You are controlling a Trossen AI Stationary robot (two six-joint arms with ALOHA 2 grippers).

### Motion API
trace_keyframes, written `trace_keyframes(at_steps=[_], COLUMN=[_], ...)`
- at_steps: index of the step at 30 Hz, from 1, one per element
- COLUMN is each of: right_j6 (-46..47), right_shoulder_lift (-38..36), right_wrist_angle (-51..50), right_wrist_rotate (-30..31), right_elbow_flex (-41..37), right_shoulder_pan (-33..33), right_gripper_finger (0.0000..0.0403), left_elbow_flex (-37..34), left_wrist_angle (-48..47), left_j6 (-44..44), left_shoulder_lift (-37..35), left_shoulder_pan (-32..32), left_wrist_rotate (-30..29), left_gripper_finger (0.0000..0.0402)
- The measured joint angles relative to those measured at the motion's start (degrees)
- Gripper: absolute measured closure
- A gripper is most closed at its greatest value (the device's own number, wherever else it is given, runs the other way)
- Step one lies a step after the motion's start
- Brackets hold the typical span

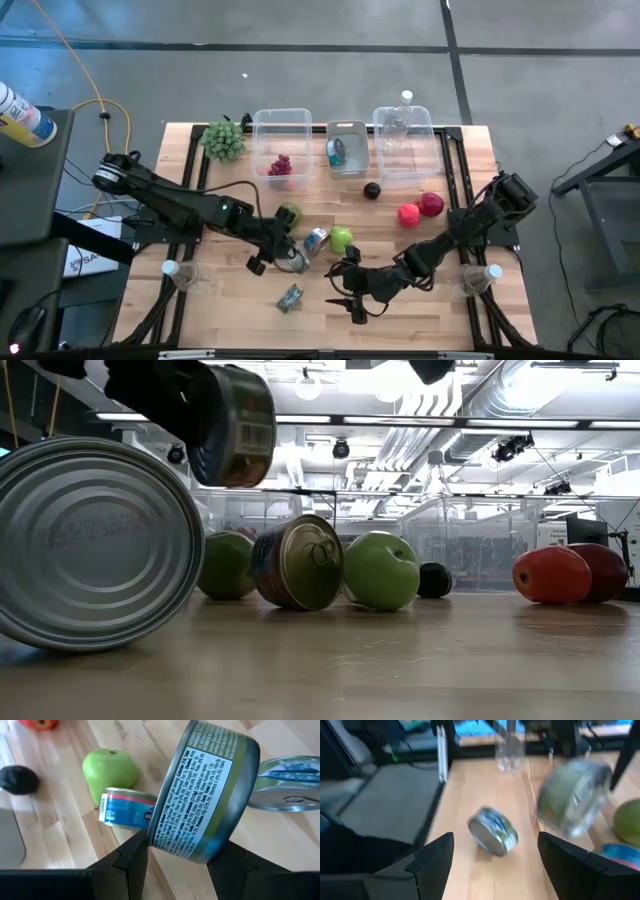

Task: Pick & Place Food Item
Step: Put the green tuna can into the gray bin

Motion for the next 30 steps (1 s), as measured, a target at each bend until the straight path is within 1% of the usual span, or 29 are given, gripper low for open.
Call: trace_keyframes(at_steps=[4,7,9,12,14,16,18,23,26,28,30], right_j6=[-1.2,-5.5,-6.6,-9.4,-10.3,-12.8,-13.9,-14.1,-15.1,-15.1,-14.5], right_shoulder_lift=[0.7,1.3,1.9,1.8,1.5,0.3,-0.8,-2.0,-2.0,-2.0,-2.0], right_wrist_angle=[1.0,-0.4,0.6,-0.1,0.9,0.8,1.8,1.6,1.3,1.4,1.5], right_wrist_rotate=[-2.0,-2.3,-2.9,-1.3,-0.2,3.1,8.3,25.1,32.7,33.9,30.8], right_elbow_flex=[0.2,-0.1,0.0,0.0,0.0,0.0,0.1,0.2,0.2,0.2,0.2], right_shoulder_pan=[-0.5,-0.5,-0.9,-0.6,-0.4,0.5,1.2,2.2,2.2,1.7,1.1], right_gripper_finger=[0.0124,0.0124,0.0124,0.0124,0.0124,0.0124,0.0124,0.0124,0.0124,0.0124,0.0124], left_elbow_flex=[0.0,0.0,0.0,0.0,0.0,0.0,0.1,0.2,0.2,0.2,0.2], left_wrist_angle=[0.5,1.6,1.5,1.4,1.5,2.1,3.0,5.1,5.9,7.1,8.3], left_j6=[-1.5,-4.6,-5.6,-5.6,-5.6,-5.7,-6.1,-8.2,-8.9,-9.5,-10.6], left_shoulder_lift=[-0.1,-0.1,-0.1,-0.2,-0.4,-0.8,-1.2,-2.0,-2.0,-2.0,-2.0], left_shoulder_pan=[-0.5,-0.7,-1.0,-1.1,-1.1,-0.5,-0.1,-0.2,-1.0,-1.5,-2.2], left_wrist_rotate=[-0.4,-0.6,-0.7,-0.8,-2.8,-4.5,-5.0,-5.0,-5.0,-5.0,-5.0], left_gripper_finger=[0.0237,0.0237,0.0237,0.0237,0.0237,0.0237,0.0237,0.0237,0.0237,0.0237,0.0237])
